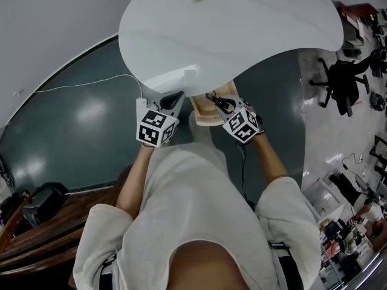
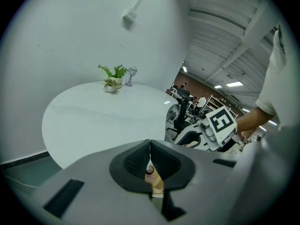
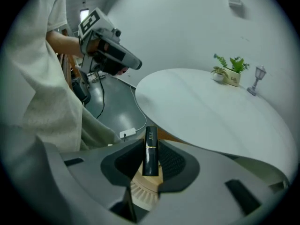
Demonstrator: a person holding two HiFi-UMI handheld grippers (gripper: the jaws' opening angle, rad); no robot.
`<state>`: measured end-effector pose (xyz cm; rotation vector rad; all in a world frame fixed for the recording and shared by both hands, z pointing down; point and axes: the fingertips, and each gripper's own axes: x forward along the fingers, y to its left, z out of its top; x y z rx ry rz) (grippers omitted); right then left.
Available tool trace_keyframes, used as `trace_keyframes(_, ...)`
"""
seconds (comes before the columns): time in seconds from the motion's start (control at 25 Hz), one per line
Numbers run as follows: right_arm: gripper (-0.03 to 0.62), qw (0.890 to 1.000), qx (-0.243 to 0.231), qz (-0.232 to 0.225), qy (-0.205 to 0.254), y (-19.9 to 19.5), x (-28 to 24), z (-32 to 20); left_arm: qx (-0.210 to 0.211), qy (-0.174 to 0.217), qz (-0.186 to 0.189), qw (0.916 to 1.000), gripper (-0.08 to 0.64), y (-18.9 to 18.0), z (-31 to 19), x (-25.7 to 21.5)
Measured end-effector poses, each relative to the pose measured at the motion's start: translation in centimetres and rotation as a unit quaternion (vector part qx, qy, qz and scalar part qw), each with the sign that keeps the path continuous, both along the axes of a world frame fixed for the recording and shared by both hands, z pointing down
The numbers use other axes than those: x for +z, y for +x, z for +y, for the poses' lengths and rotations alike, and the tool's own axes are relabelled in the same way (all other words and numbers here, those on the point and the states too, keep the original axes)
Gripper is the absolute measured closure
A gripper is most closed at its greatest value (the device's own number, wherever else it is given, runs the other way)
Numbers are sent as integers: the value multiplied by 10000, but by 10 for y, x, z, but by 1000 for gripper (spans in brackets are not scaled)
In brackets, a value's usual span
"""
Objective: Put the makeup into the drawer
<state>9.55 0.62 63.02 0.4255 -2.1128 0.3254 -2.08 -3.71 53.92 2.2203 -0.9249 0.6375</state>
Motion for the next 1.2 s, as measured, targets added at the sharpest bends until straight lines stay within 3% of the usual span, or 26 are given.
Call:
trace_keyframes(0.2,497,9921,-1097,601,5,-3,36,13,-173,-37,-22,9998,549,-8,4,4)
trace_keyframes(0.28,497,9807,-1708,946,105,-3,52,21,-252,-61,-37,9997,549,-12,8,6)
trace_keyframes(0.4,497,9552,-2564,1444,324,-2,77,30,-338,-121,-69,9993,549,-19,13,11)
trace_keyframes(0.52,497,9361,-3076,1677,333,-3,100,34,-441,-193,-94,9988,549,-25,17,18)
trace_keyframes(0.72,497,9244,-3337,1838,166,-7,124,36,-595,-313,-119,9977,549,-34,25,26)
trace_keyframes(1.04,497,9235,-3153,2118,-539,-2,180,41,-800,-502,-150,9954,549,-50,37,41)
trace_keyframes(1.2,497,9223,-3166,2126,-621,-12,193,38,-856,-614,-176,9943,549,-56,43,50)
